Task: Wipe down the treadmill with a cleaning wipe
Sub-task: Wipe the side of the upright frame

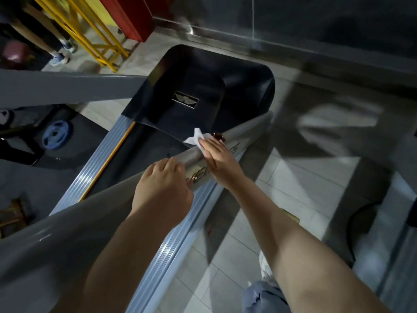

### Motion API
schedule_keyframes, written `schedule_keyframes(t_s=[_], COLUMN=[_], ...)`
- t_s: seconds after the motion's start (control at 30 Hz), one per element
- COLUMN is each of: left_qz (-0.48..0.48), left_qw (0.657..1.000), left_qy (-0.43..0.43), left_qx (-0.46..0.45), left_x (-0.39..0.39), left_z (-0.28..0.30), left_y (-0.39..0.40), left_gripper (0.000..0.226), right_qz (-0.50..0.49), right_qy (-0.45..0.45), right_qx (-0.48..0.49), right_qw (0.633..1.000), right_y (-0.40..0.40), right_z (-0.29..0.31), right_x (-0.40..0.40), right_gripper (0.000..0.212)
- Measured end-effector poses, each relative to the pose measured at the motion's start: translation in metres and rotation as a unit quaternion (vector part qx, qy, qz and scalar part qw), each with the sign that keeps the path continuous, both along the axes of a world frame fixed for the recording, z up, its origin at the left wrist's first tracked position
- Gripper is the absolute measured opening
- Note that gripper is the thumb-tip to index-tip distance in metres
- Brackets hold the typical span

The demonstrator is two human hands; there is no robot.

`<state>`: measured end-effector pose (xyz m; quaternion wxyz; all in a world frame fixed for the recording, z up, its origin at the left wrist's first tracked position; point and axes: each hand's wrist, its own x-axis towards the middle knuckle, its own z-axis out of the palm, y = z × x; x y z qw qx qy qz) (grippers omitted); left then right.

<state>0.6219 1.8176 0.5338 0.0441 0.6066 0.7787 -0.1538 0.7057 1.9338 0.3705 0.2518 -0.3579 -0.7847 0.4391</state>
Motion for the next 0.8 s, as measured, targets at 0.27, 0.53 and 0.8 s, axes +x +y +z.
schedule_keyframes(t_s=[0.27,0.53,0.8], left_qz=[0.074,0.107,0.079], left_qw=[0.997,0.992,0.993], left_qy=[-0.028,-0.051,-0.052], left_qx=[-0.012,-0.052,-0.063], left_x=[0.007,0.016,0.022], left_z=[-0.016,-0.043,-0.069], left_y=[0.044,0.082,0.102], left_gripper=[0.024,0.035,0.054], right_qz=[-0.012,0.099,-0.074], right_qy=[0.021,0.084,0.064], right_qx=[-0.04,0.116,-0.1], right_qw=[0.999,0.985,0.99], right_y=[0.021,0.034,0.081], right_z=[-0.03,-0.04,-0.039], right_x=[0.012,-0.003,0.013], right_gripper=[0.065,0.054,0.038])
